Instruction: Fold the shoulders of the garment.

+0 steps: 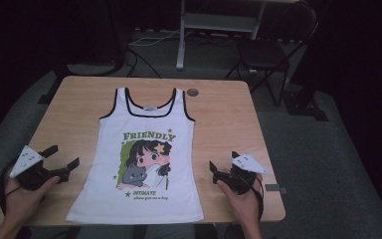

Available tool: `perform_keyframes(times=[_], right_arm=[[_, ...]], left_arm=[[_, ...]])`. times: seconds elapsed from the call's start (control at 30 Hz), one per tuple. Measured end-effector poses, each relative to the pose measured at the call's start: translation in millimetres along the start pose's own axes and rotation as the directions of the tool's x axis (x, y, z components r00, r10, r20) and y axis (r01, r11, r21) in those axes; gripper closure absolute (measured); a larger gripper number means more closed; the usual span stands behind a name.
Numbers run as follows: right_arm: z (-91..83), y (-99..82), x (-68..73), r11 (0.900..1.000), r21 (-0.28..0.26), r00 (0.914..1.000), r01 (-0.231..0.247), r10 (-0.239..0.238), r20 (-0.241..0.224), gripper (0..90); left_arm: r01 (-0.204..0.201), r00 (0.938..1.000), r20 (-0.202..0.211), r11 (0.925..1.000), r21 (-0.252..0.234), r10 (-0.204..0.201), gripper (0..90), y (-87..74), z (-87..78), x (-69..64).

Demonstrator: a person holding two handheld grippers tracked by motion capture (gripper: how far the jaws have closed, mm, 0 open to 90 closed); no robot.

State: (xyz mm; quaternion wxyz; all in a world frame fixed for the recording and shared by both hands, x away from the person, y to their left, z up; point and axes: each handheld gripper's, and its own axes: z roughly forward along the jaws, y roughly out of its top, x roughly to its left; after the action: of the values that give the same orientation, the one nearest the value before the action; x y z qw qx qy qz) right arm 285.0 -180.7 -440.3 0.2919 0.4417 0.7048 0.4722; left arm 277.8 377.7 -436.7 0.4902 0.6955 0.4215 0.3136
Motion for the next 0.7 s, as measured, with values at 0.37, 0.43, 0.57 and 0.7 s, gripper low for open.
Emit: perform_keyframes(times=[0.37, 0.43, 0.57, 0.7], right_arm=[[0.5, 0.1, 0.5, 1.0000, 0.003, 1.0000, 0.009, -0.009, -0.002, 12.9], [0.7, 0.3, 0.7, 0.9999, 0.006, 0.9999, 0.013, -0.013, -0.005, 12.9], [1.2, 0.5, 1.0, 0.9999, 0.008, 0.9999, 0.009, -0.009, -0.014, 12.9], [1.4, 0.5, 1.9, 0.9998, 0.006, 0.9997, 0.019, -0.019, -0.018, 12.9]], left_arm=[[0.001, 0.9994, 0.035, 0.9998, 0.018, -0.002, 10.6, 27.4, 38.7, 14.3], [0.012, 0.9990, 0.042, 0.9997, 0.023, -0.013, 10.6, 38.4, 52.2, 19.6], [0.003, 0.9986, 0.053, 0.9985, 0.056, -0.006, 10.7, 61.6, 83.2, 25.6], [-0.008, 0.9977, 0.068, 0.9961, 0.088, 0.002, 11.1, 83.2, 116.6, 30.0]])
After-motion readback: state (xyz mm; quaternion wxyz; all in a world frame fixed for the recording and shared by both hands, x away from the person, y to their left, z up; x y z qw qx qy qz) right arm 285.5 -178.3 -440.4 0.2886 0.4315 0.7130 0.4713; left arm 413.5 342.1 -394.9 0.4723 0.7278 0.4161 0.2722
